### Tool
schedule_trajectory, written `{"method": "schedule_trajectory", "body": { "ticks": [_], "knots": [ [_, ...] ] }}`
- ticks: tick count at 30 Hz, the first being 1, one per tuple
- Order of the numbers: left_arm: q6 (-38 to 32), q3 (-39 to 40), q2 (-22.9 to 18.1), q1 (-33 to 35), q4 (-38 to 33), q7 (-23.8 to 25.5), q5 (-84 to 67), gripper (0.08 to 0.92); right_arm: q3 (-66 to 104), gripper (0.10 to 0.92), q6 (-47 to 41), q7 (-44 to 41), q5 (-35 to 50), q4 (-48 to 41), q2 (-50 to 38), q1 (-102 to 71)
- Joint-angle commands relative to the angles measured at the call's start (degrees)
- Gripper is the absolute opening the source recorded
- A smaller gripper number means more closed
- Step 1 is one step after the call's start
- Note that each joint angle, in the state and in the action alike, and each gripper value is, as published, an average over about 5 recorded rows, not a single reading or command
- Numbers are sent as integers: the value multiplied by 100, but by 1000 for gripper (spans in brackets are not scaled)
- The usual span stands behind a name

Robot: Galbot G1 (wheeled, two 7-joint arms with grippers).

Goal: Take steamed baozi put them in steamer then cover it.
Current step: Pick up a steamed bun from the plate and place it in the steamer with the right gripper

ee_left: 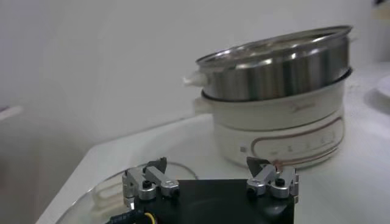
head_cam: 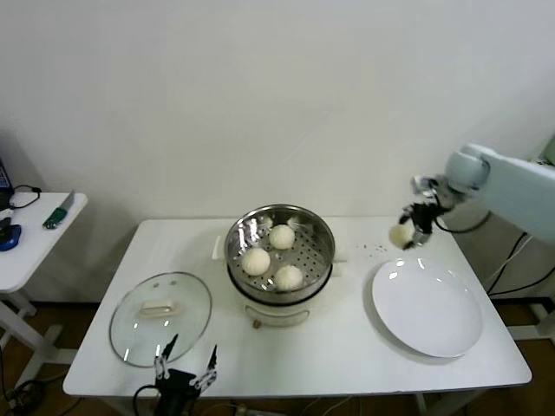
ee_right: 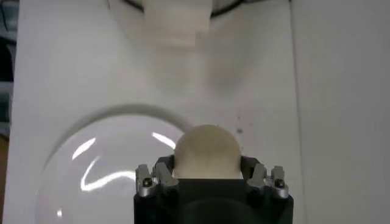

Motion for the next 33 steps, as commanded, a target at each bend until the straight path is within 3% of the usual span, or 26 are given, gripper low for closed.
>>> {"method": "schedule_trajectory", "body": {
  "ticks": [1,11,33],
  "knots": [
    [-65,265,13,-21,-53,-25,114,823,-1946,696,-526,265,2496,486,1484,1820],
    [-148,204,23,-17,0,-53,-68,823,-2013,703,-751,740,3012,526,2490,1487],
    [-164,-82,131,-7,66,-44,-356,823,-1856,713,-829,994,2221,21,2939,242]
  ]
}}
